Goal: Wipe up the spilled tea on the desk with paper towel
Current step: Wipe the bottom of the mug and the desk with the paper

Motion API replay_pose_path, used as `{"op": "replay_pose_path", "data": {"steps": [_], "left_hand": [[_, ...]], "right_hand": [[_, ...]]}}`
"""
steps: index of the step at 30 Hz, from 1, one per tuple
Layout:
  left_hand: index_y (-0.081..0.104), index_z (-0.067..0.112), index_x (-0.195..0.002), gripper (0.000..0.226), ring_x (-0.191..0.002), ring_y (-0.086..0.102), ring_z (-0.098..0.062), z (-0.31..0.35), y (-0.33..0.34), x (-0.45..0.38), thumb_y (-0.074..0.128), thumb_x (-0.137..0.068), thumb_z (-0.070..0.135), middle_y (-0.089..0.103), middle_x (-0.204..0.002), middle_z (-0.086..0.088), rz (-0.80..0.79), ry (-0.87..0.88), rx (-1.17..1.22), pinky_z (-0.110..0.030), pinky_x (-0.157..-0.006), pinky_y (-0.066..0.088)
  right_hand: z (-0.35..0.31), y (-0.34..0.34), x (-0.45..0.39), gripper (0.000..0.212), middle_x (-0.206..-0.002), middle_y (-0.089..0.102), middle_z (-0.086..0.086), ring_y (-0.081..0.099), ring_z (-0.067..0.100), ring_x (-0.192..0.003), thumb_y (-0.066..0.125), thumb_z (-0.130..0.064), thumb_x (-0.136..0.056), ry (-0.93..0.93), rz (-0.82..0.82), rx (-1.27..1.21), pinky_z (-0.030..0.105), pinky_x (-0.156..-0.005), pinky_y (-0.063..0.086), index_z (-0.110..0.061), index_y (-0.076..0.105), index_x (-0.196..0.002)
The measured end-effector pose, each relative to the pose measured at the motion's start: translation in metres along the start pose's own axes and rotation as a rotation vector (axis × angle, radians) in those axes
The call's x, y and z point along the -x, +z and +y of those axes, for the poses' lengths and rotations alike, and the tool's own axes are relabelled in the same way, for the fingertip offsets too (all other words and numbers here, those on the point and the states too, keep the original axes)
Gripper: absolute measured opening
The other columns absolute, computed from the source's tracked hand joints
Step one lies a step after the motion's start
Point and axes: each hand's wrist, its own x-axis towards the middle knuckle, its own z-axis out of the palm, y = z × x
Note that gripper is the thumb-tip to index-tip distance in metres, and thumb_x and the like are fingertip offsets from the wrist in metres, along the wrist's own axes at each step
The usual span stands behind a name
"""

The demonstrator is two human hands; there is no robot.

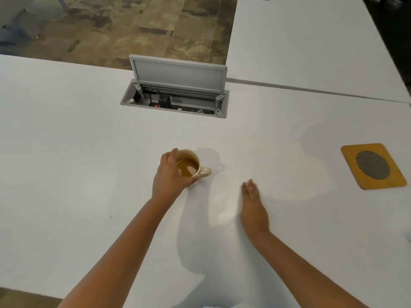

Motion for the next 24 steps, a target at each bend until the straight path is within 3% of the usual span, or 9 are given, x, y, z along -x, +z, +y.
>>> {"op": "replay_pose_path", "data": {"steps": [3, 6, 8, 10, 13, 15, 19, 21, 24], "left_hand": [[0.027, 0.015, -0.143, 0.102, -0.126, 0.045, -0.023, 0.002, 0.002, -0.004, 0.080, -0.061, 0.044, 0.034, -0.144, -0.003, -0.025, 0.000, -0.010, -0.036, -0.095, 0.043], [0.027, 0.015, -0.143, 0.102, -0.124, 0.046, -0.024, 0.004, 0.004, -0.007, 0.080, -0.061, 0.045, 0.034, -0.143, -0.004, -0.025, -0.011, -0.013, -0.037, -0.094, 0.045], [0.025, 0.015, -0.143, 0.103, -0.124, 0.046, -0.023, 0.004, 0.005, -0.006, 0.080, -0.061, 0.046, 0.034, -0.143, -0.004, -0.028, -0.018, -0.023, -0.037, -0.093, 0.045], [0.023, 0.015, -0.144, 0.104, -0.124, 0.046, -0.024, 0.004, 0.006, -0.006, 0.079, -0.062, 0.046, 0.032, -0.144, -0.004, -0.033, -0.020, -0.031, -0.037, -0.093, 0.045], [0.015, 0.014, -0.147, 0.110, -0.129, 0.041, -0.025, 0.006, 0.007, -0.006, 0.077, -0.063, 0.049, 0.028, -0.147, -0.005, -0.045, -0.039, -0.023, -0.039, -0.096, 0.043], [0.007, 0.015, -0.148, 0.115, -0.135, 0.033, -0.025, 0.004, 0.011, -0.001, 0.078, -0.064, 0.047, 0.022, -0.151, -0.006, -0.042, -0.051, 0.026, -0.041, -0.102, 0.039], [0.001, 0.012, -0.148, 0.110, -0.145, 0.010, -0.021, -0.006, 0.019, 0.019, 0.072, -0.071, 0.046, 0.006, -0.157, -0.004, 0.047, -0.014, 0.097, -0.037, -0.115, 0.022], [0.006, 0.017, -0.148, 0.091, -0.144, 0.012, -0.016, -0.012, 0.022, 0.042, 0.062, -0.081, 0.044, 0.009, -0.158, 0.001, 0.135, -0.004, 0.179, -0.033, -0.114, 0.021], [0.026, 0.023, -0.142, 0.058, -0.134, 0.035, -0.014, -0.022, 0.034, 0.083, 0.051, -0.091, 0.035, 0.033, -0.149, 0.004, 0.150, 0.040, 0.255, -0.027, -0.105, 0.031]], "right_hand": [[-0.047, 0.006, 0.017, 0.051, -0.121, 0.063, 0.015, 0.064, 0.027, -0.108, 0.047, 0.010, -0.069, -0.221, 0.058, -0.113, 0.021, -0.087, 0.051, -0.002, 0.062, -0.116], [-0.071, 0.017, 0.036, 0.067, -0.119, 0.066, 0.007, 0.065, 0.020, -0.107, 0.084, -0.002, -0.046, -0.406, -0.012, -0.159, 0.023, -0.087, 0.050, -0.008, 0.068, -0.111], [-0.059, 0.020, 0.048, 0.065, -0.122, 0.064, 0.004, 0.064, 0.017, -0.108, 0.083, -0.005, -0.050, -0.544, -0.010, -0.105, 0.022, -0.092, 0.047, -0.012, 0.067, -0.112], [-0.033, 0.018, 0.053, 0.046, -0.131, 0.056, 0.003, 0.062, 0.017, -0.112, 0.054, 0.000, -0.082, -0.633, 0.017, -0.055, 0.023, -0.105, 0.035, -0.011, 0.055, -0.127], [0.027, 0.015, 0.033, 0.066, -0.156, 0.018, -0.002, 0.033, 0.010, -0.136, 0.025, 0.002, -0.088, -0.451, 0.138, 0.044, 0.019, -0.117, 0.001, -0.014, 0.006, -0.148], [0.073, 0.007, 0.018, 0.077, -0.157, -0.004, -0.005, 0.004, 0.005, -0.144, 0.026, 0.005, -0.077, -0.282, 0.217, 0.108, 0.017, -0.115, 0.002, -0.012, 0.004, -0.148], [0.155, -0.032, 0.022, 0.059, -0.149, 0.027, 0.007, 0.035, 0.028, -0.137, 0.025, 0.014, -0.083, 0.096, 0.083, 0.330, 0.035, -0.108, 0.034, 0.000, 0.033, -0.139], [0.162, -0.041, 0.039, 0.055, -0.143, 0.031, 0.016, 0.049, 0.038, -0.124, 0.035, 0.021, -0.082, 0.233, 0.033, 0.101, 0.042, -0.097, 0.046, 0.008, 0.033, -0.135], [0.146, -0.040, 0.069, 0.050, -0.152, 0.021, 0.020, 0.032, 0.034, -0.136, 0.030, 0.009, -0.093, 0.263, -0.101, 0.195, 0.034, -0.110, 0.034, 0.008, 0.017, -0.141]]}}
